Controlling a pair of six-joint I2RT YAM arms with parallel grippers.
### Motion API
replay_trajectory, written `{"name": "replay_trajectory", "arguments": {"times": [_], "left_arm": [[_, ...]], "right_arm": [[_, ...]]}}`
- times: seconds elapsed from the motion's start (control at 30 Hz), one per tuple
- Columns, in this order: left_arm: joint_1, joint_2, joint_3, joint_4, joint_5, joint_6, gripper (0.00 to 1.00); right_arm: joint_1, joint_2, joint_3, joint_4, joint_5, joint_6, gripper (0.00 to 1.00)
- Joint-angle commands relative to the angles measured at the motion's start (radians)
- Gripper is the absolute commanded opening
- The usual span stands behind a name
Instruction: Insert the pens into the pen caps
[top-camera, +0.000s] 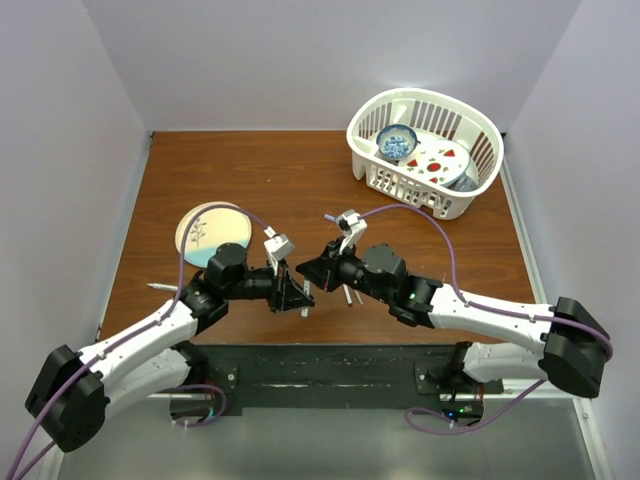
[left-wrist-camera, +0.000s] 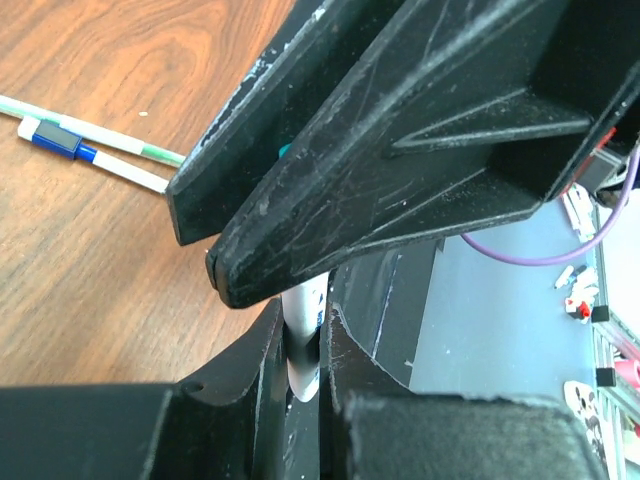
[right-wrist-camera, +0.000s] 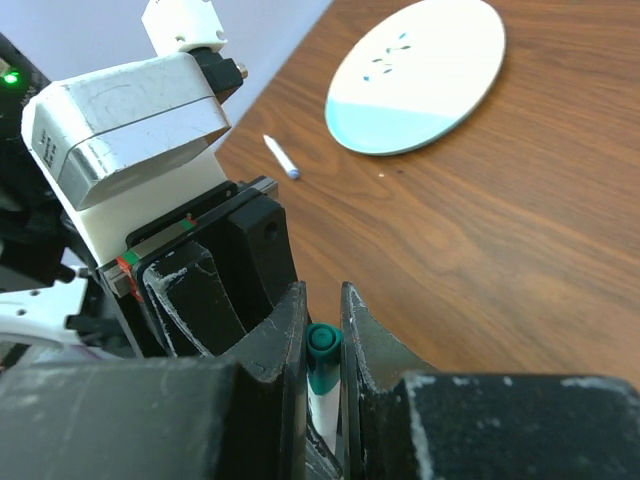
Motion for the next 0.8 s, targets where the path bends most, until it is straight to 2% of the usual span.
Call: {"name": "replay_trajectory", "arguments": {"times": [0.0,0.2,0.37,0.57,0.7,0.77], "left_arm": [[0.055,-0.085,0.158,0.406,-0.128,0.031,0.0],[0.057,-0.151,0.17,0.381,-0.121,0.054,0.0],[0.063,-0.129,0.203,0.339,-0.106,0.081,0.0],[0.071,-0.1,0.262,0.273,-0.077,0.118,0.0],[0.088,-0.088,0.305,0.193,-0.1,0.164,0.0],[0.104,-0.082,0.307,0.2,-0.08,0.163,0.0]], "right_arm": [[0.097,0.063,-0.066,-0.207,-0.36,0.07,0.0],[0.097,0.06,-0.096,-0.212,-0.374,0.047,0.0],[0.117,0.099,-0.121,-0.186,-0.405,0.022,0.0],[0.137,0.111,-0.124,-0.292,-0.351,-0.044,0.0],[0.151,0.128,-0.153,-0.301,-0.354,-0.054,0.0],[0.152,0.14,-0.174,-0.237,-0.394,-0.021,0.0]]}}
